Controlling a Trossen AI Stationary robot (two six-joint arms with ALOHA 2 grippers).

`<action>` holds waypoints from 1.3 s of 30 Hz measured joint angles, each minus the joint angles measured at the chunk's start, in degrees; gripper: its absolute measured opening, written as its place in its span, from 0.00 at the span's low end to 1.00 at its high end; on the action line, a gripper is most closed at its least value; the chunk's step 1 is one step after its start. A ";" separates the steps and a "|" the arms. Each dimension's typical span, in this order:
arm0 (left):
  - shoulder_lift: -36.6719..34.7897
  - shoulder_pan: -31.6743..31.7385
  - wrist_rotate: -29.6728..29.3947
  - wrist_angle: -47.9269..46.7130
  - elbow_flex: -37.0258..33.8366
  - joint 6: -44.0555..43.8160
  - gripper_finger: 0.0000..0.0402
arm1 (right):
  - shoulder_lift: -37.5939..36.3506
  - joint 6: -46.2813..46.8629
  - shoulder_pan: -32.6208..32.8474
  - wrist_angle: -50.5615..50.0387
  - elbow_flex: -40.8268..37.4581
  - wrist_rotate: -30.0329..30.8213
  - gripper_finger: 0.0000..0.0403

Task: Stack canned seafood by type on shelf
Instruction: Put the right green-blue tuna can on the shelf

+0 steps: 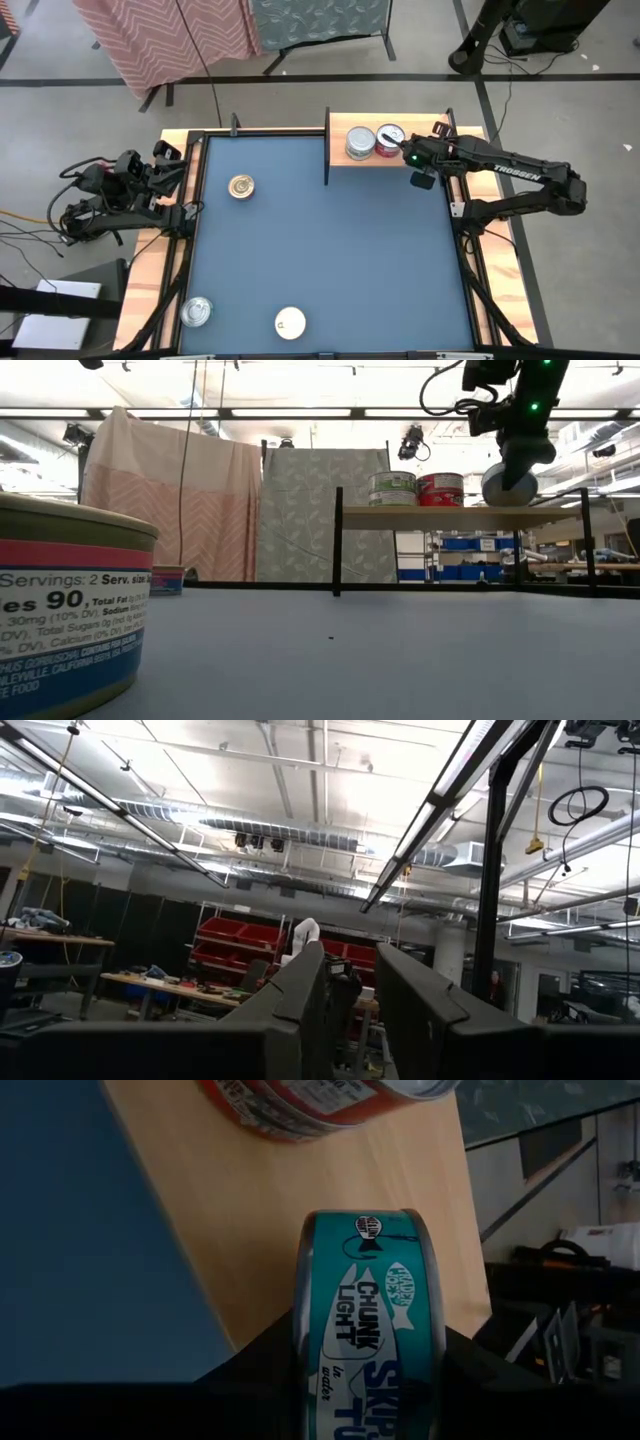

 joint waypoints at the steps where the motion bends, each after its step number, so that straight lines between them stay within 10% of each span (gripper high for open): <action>1: 0.00 0.00 0.00 0.00 0.00 0.00 0.24 | 0.00 -0.22 -0.30 0.77 0.00 -0.31 0.37; 39: 0.00 -0.01 -0.29 0.02 0.00 0.00 0.24 | 0.44 -1.26 -1.78 11.29 -2.89 -4.38 0.40</action>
